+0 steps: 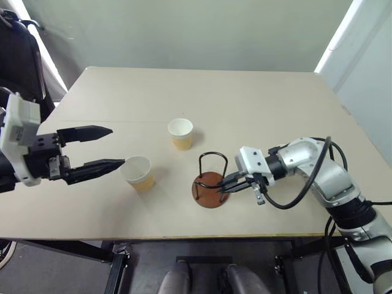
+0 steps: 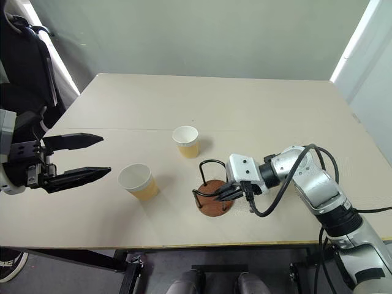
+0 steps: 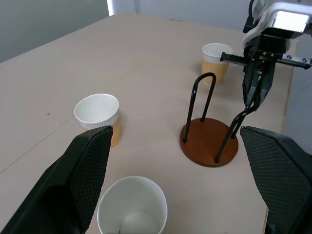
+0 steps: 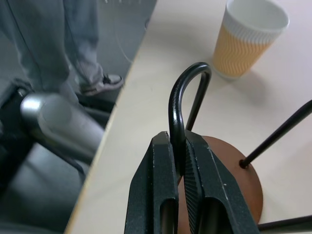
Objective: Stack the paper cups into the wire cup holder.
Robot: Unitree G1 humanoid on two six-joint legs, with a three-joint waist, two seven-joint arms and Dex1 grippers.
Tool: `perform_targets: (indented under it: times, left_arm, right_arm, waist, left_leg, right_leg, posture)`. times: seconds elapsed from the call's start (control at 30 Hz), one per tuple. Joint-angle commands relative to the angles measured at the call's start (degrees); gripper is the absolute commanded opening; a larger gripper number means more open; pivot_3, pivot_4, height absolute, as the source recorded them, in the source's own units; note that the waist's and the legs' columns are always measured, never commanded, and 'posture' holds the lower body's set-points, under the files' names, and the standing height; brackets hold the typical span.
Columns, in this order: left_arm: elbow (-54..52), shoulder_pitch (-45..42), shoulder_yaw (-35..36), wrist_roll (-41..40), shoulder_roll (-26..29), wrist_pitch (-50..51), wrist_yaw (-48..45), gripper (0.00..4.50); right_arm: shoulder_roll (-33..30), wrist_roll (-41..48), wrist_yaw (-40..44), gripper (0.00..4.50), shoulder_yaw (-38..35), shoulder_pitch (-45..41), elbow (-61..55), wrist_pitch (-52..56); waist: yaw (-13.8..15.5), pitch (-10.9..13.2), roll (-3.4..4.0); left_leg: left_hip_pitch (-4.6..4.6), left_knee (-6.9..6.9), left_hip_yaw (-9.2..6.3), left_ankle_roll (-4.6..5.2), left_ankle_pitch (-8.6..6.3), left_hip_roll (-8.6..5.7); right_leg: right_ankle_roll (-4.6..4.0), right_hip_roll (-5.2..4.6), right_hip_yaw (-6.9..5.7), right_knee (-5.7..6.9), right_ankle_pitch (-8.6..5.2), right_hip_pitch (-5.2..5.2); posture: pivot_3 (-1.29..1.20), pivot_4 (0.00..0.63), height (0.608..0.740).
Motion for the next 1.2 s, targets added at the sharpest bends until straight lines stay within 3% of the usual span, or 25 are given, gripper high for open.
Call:
perform_targets:
  times: [0.03,0.17,0.2,0.27,0.6,0.87,1.03,1.2]
  left_arm:
    - [-0.8,-0.5,2.2,0.1,0.9,-0.4,0.4,4.5]
    - [-0.6,-1.0,1.8,-0.1,1.0,-0.4,0.5,4.5]
    - [-0.5,-1.1,1.7,0.0,1.0,-0.5,0.5,4.5]
    - [-0.3,-1.2,1.6,0.2,1.1,-0.5,0.6,4.5]
    - [-0.3,-2.5,0.4,-0.4,1.3,-1.0,0.2,4.5]
    - [2.7,-11.1,-7.0,0.1,1.8,-3.0,-2.2,4.5]
    - [4.4,-15.1,-13.0,2.1,0.4,-4.8,-2.9,4.5]
    - [6.7,-16.7,-14.9,3.6,-0.1,-6.3,-4.4,4.5]
  right_arm:
    - [0.2,-1.5,1.4,0.05,1.1,-1.1,0.2,-1.7]
    - [0.8,-2.9,0.5,0.05,1.7,-1.9,1.7,-0.2]
    - [0.8,-2.9,0.7,0.56,1.7,-2.1,1.9,0.0]
    - [0.7,-3.0,1.0,1.06,1.5,-2.2,1.9,0.3]
    - [-4.2,0.7,2.2,4.48,-4.0,-2.3,-4.1,3.9]
    - [-19.7,10.8,2.3,4.48,-21.2,-6.1,-9.6,16.2]
    - [-28.8,5.8,0.3,4.48,-22.6,3.5,-9.6,15.4]
    - [-29.5,0.6,-3.4,4.48,-20.6,8.8,-6.8,12.3]
  waist:
    - [0.0,0.0,-0.01]
    - [0.0,0.0,-0.03]
    - [0.0,0.0,-0.07]
    - [0.0,0.0,-0.07]
    - [0.1,0.0,-0.07]
    - [0.7,-0.1,-0.1]
    - [0.8,-0.1,-0.22]
    - [0.2,-0.1,-0.13]
  left_leg:
    - [0.0,0.0,0.01,0.0,0.0,0.01]
    - [0.04,0.0,0.0,0.0,0.0,0.02]
    - [0.05,0.0,0.0,0.0,0.0,0.02]
    - [0.06,0.0,0.0,0.0,0.0,0.02]
    - [0.0,0.0,0.01,-0.03,-0.02,0.02]
    - [-0.02,-0.02,0.01,-0.08,-0.03,-0.01]
    - [0.01,-0.04,-0.02,-0.2,-0.15,0.0]
    - [0.0,-0.02,0.03,-0.21,-0.14,0.02]
  right_leg:
    - [0.0,0.0,0.0,0.0,0.0,0.0]
    - [-0.02,0.02,0.0,0.0,0.01,0.03]
    - [-0.02,0.02,0.0,0.0,0.01,0.05]
    - [-0.03,0.02,-0.01,0.0,0.0,0.05]
    - [-0.05,0.01,-0.01,0.0,0.0,0.02]
    - [-0.13,0.01,0.0,-0.03,-0.08,0.03]
    - [-0.12,0.01,-0.01,-0.03,-0.19,0.07]
    - [-0.02,0.07,0.04,0.03,-0.17,-0.02]
  posture:
    - [0.0,0.15,0.74]
    - [0.0,0.15,0.74]
    - [0.0,0.15,0.74]
    - [0.0,0.15,0.74]
    - [0.0,0.15,0.74]
    - [0.0,0.15,0.74]
    - [0.0,0.15,0.74]
    - [0.0,0.15,0.74]
